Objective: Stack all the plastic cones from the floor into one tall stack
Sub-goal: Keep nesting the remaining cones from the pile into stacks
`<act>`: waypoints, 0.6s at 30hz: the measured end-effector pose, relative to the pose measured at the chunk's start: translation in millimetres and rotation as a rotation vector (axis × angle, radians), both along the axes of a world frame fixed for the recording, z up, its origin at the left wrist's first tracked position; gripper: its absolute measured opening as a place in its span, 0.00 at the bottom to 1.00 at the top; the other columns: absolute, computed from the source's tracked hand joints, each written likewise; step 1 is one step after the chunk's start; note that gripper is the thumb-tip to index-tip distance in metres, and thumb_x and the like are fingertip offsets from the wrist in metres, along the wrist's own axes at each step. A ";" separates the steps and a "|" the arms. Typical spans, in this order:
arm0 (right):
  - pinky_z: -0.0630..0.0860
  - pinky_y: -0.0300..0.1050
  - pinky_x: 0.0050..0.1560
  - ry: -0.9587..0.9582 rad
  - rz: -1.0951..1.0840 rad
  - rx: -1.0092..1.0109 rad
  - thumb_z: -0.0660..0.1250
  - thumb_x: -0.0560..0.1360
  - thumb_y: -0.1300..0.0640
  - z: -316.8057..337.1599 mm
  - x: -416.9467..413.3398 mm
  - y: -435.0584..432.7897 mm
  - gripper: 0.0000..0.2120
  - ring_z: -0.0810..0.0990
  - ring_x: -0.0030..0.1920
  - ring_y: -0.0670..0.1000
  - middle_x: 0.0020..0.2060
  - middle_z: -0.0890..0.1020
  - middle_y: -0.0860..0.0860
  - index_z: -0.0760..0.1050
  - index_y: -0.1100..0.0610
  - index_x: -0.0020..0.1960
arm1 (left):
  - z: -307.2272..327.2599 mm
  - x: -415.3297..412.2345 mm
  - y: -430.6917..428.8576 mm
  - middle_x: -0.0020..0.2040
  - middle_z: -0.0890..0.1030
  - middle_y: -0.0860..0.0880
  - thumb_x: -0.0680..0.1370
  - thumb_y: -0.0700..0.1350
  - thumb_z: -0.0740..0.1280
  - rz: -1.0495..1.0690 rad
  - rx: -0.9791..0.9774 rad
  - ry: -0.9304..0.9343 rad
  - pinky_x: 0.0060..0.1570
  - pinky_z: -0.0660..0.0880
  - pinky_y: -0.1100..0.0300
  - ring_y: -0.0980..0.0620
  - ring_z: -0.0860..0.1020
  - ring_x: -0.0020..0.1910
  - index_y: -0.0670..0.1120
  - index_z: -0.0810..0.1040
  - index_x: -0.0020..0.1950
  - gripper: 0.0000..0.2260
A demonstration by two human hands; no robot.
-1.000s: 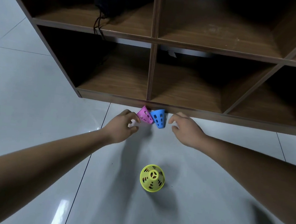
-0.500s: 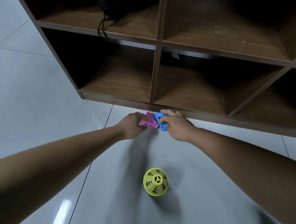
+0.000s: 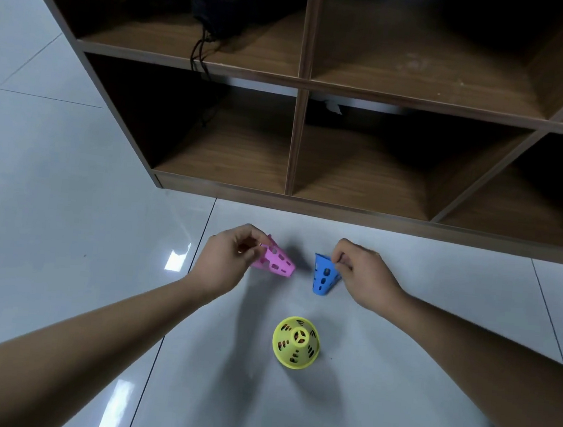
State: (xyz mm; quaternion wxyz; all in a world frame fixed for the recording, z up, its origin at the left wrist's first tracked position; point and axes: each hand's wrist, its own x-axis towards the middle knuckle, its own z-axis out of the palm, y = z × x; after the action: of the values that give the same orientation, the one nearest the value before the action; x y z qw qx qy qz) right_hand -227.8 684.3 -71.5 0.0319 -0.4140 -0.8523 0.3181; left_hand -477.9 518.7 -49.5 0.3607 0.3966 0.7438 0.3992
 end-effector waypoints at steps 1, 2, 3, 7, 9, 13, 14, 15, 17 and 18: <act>0.79 0.49 0.46 0.050 -0.056 -0.053 0.66 0.81 0.63 0.4 9.8 -8.3 0.10 0.81 0.45 0.48 0.43 0.82 0.45 0.74 0.48 0.49 | 5.5 3.3 -7.5 0.46 0.88 0.52 0.83 0.37 0.71 0.023 0.016 -0.067 0.46 0.78 0.58 0.51 0.85 0.45 0.55 0.85 0.53 0.12; 0.80 0.48 0.47 0.097 -0.120 -0.110 0.67 0.80 0.63 0.7 19.3 -17.2 0.10 0.82 0.43 0.46 0.43 0.82 0.45 0.75 0.47 0.49 | 11.0 6.5 -15.0 0.46 0.88 0.49 0.83 0.37 0.70 0.046 0.025 -0.135 0.46 0.76 0.55 0.48 0.84 0.44 0.55 0.84 0.56 0.12; 0.81 0.47 0.47 0.148 -0.194 -0.175 0.68 0.80 0.63 1.5 28.0 -26.4 0.10 0.83 0.42 0.46 0.43 0.83 0.46 0.76 0.47 0.50 | 18.3 10.7 -22.6 0.46 0.88 0.46 0.83 0.37 0.71 0.070 0.035 -0.207 0.46 0.74 0.52 0.47 0.83 0.44 0.55 0.84 0.58 0.12; 0.82 0.52 0.45 0.429 -0.461 -0.462 0.68 0.82 0.67 17.7 55.1 -60.2 0.06 0.85 0.38 0.54 0.41 0.86 0.56 0.80 0.57 0.53 | 53.0 27.2 -46.8 0.46 0.85 0.39 0.81 0.40 0.74 0.170 0.081 -0.477 0.50 0.75 0.53 0.49 0.80 0.45 0.51 0.84 0.62 0.11; 0.80 0.50 0.44 0.521 -0.526 -0.570 0.68 0.82 0.67 31.5 66.0 -74.1 0.05 0.83 0.40 0.55 0.39 0.85 0.60 0.81 0.61 0.55 | 68.2 37.6 -56.9 0.45 0.84 0.41 0.79 0.39 0.74 0.198 0.106 -0.666 0.50 0.76 0.56 0.50 0.80 0.43 0.46 0.84 0.64 0.13; 0.79 0.51 0.47 0.643 -0.639 -0.758 0.68 0.82 0.66 55.2 81.3 -98.0 0.05 0.82 0.41 0.55 0.40 0.83 0.60 0.81 0.64 0.56 | 85.6 64.8 -74.6 0.48 0.85 0.41 0.77 0.37 0.73 0.138 0.104 -0.917 0.47 0.81 0.62 0.50 0.83 0.44 0.40 0.85 0.61 0.12; 0.79 0.50 0.47 0.666 -0.660 -0.806 0.68 0.82 0.66 59.4 84.4 -102.4 0.05 0.81 0.40 0.55 0.40 0.83 0.60 0.81 0.65 0.56 | 85.7 71.1 -78.2 0.49 0.85 0.41 0.77 0.37 0.72 0.122 0.086 -0.945 0.47 0.82 0.62 0.49 0.84 0.45 0.40 0.85 0.60 0.12; 0.79 0.50 0.47 0.687 -0.673 -0.856 0.68 0.82 0.66 63.8 86.8 -106.4 0.06 0.81 0.40 0.54 0.42 0.82 0.60 0.81 0.65 0.57 | 83.9 76.6 -81.1 0.50 0.86 0.40 0.77 0.37 0.72 0.105 0.065 -0.953 0.49 0.83 0.61 0.49 0.85 0.46 0.39 0.85 0.60 0.12; 0.80 0.48 0.47 0.737 -0.672 -0.948 0.67 0.82 0.65 72.9 89.8 -111.4 0.08 0.80 0.40 0.53 0.45 0.83 0.60 0.81 0.66 0.59 | 77.0 84.2 -85.2 0.51 0.86 0.39 0.77 0.38 0.73 0.084 0.026 -0.932 0.53 0.83 0.59 0.47 0.84 0.49 0.39 0.85 0.61 0.12; 0.81 0.46 0.47 0.767 -0.670 -0.986 0.67 0.81 0.65 77.9 89.9 -113.0 0.09 0.79 0.40 0.52 0.46 0.83 0.59 0.81 0.66 0.59 | 73.0 86.9 -86.2 0.51 0.86 0.40 0.77 0.38 0.74 0.083 0.011 -0.921 0.54 0.83 0.58 0.47 0.84 0.49 0.39 0.84 0.61 0.13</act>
State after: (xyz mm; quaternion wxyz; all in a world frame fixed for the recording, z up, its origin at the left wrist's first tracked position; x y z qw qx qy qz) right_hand -137.9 571.3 6.4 0.2347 -0.4789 -0.3644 0.7634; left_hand -391.0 432.6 23.5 0.6354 0.1497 0.5191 0.5517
